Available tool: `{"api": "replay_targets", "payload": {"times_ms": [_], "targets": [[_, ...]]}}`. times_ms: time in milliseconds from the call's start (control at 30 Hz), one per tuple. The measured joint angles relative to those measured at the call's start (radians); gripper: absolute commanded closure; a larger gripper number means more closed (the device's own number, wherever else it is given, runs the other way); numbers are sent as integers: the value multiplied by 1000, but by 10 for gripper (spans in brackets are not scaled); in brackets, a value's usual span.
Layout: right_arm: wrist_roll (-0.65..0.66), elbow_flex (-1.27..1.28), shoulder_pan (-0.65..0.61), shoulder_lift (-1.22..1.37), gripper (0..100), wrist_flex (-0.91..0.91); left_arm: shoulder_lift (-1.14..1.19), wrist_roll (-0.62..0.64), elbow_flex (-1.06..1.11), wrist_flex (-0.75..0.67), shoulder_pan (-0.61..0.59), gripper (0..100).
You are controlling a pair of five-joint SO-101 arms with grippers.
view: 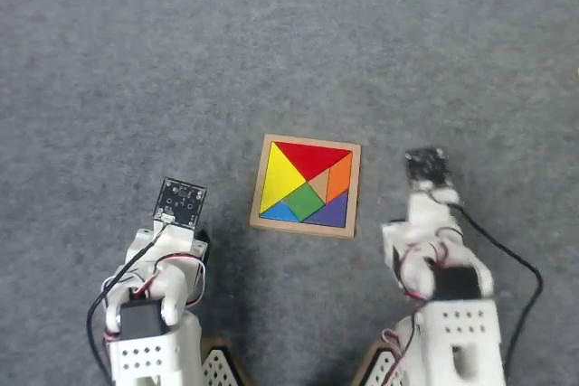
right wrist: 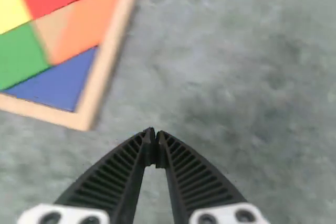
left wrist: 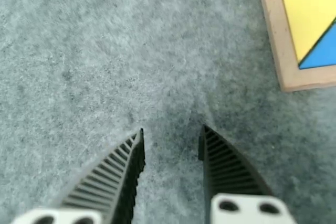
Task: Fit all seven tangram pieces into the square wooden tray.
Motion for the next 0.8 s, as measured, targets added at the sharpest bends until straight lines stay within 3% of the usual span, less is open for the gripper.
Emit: {"api": "replay_targets", "payload": {"times_ms": [400, 800], "targets": [[146, 247, 250, -488, 989, 149, 0, 0, 0, 0, 0, 832], [238, 261, 341, -486, 991, 157, 0, 0, 0, 0, 0, 832]]}}
